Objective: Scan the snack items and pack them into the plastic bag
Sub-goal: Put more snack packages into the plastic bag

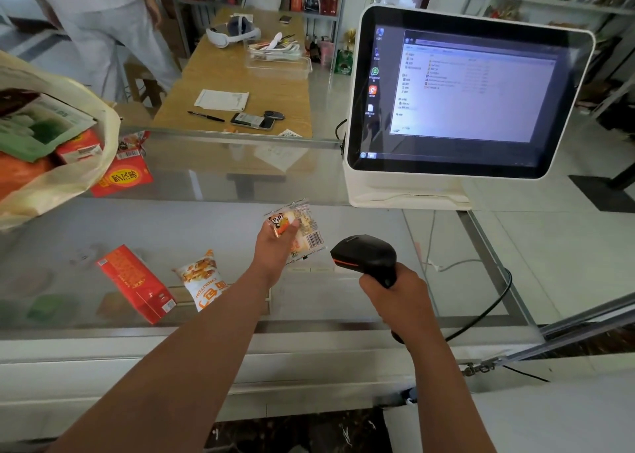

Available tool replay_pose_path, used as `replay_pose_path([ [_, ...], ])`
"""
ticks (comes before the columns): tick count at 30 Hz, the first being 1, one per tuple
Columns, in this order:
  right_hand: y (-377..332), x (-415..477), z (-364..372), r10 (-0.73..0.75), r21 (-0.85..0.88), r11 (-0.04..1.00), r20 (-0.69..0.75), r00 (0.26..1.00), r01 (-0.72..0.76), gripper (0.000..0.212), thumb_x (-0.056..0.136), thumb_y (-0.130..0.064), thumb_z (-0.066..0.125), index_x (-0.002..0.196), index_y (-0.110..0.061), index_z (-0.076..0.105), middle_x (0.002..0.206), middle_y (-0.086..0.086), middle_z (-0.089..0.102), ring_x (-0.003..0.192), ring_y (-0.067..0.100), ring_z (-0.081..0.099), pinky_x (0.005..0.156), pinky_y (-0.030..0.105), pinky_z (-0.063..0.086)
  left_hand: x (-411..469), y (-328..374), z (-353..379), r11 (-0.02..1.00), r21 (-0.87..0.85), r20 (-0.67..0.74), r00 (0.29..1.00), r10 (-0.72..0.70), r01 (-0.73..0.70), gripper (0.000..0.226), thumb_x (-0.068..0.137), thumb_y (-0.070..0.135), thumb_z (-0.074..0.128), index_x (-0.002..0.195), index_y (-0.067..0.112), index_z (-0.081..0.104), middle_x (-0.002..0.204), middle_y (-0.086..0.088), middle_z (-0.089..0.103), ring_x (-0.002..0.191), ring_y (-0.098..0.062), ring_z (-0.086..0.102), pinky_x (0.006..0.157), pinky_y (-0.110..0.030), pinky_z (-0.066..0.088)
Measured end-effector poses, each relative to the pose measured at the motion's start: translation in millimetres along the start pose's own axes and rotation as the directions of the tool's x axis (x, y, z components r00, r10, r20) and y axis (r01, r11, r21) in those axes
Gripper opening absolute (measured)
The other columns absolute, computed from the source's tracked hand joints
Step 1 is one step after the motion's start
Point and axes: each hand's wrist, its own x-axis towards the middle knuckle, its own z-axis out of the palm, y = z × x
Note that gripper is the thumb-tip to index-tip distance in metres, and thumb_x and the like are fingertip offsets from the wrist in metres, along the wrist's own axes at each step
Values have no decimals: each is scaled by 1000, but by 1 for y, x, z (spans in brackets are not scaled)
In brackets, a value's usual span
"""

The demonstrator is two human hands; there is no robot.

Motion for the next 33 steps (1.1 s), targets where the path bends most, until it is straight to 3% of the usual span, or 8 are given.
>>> replay_pose_path([
  [11, 3, 0, 0, 18, 19, 1000, -8, 1000, -17, 18, 84, -23, 64, 72, -19, 52, 59, -2, 51, 58, 11, 51, 59, 23, 41, 2, -2, -1, 1000, 19, 9, 1000, -3, 2, 34, 92, 27, 64, 123, 17, 53, 114, -3, 69, 92, -19, 72, 83, -42, 59],
  [17, 3, 0, -1, 21, 5, 1000, -10, 1000, -21, 16, 83, -23, 64, 72, -18, 53, 59, -1, 52, 58, 13, 52, 58, 24, 41, 1, 0, 0, 999, 35, -9, 1000, 13, -13, 33, 93, 27, 63, 121, 12, 54, 109, -4, 71, 86, -17, 73, 67, -28, 59],
  [28, 3, -1, -1, 28, 15, 999, -17, 999, -28, 17, 84, -22, 64, 73, -21, 52, 60, -3, 52, 60, 12, 53, 59, 22, 40, -3, 1, 0, 999, 43, -14, 1000, 9, -9, 30, 93, 28, 62, 121, 20, 54, 107, 1, 70, 86, -15, 72, 64, -24, 58],
  [33, 3, -2, -2, 25, 8, 1000, -7, 1000, -25, 14, 84, -22, 64, 76, -20, 53, 62, -2, 53, 60, 11, 53, 59, 22, 42, -2, 1, 0, 999, 40, -15, 1000, -2, 3, 32, 93, 28, 62, 122, 19, 54, 111, -1, 69, 90, -17, 72, 72, -29, 60],
])
